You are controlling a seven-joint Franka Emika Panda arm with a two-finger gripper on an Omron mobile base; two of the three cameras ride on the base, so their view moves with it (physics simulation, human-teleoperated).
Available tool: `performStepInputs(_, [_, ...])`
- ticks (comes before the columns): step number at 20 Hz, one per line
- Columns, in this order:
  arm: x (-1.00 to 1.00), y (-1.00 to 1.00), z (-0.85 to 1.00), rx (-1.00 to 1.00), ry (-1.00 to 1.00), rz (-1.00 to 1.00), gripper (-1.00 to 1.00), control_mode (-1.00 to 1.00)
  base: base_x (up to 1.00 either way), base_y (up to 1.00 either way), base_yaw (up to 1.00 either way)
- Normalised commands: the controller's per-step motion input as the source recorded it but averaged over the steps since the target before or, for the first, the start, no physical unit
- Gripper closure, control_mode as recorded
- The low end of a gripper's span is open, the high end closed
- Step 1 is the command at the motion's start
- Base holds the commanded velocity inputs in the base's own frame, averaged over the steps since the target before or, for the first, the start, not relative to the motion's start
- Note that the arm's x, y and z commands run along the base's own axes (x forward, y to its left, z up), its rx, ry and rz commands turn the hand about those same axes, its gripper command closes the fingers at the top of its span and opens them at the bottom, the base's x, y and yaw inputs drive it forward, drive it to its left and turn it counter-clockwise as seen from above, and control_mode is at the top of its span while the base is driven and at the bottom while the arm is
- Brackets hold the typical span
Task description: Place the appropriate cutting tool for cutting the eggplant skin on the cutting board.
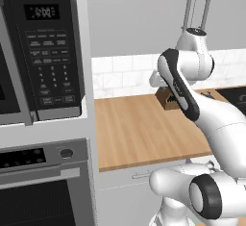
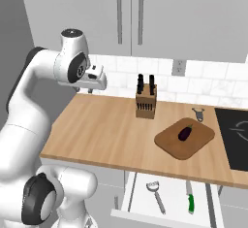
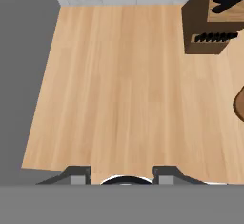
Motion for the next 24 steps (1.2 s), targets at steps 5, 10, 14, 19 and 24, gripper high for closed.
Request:
performStepInputs(5, [-0.35, -0.14, -0.09, 0.00, 0.00, 0.00, -1.00, -1.00, 0.00, 0.00, 0.00])
performStepInputs(10, [-0.77, -0.61, -0.16, 0.00, 0.00, 0.00, -1.00, -1.00, 0.00, 0.00, 0.00])
performStepInputs(14, [-0.59, -0.53, -0.16, 0.00, 0.00, 0.00, -1.00, -1.00, 0.00, 0.00, 0.00])
performStepInputs(19, [-0.45, -0.51, -0.17, 0.00, 0.03, 0.00, -1.00, -1.00, 0.00, 0.00, 0.00])
performStepInputs(24, [-0.21, -0.51, -0.13, -0.01, 0.09, 0.00, -1.00, -1.00, 0.00, 0.00, 0.00])
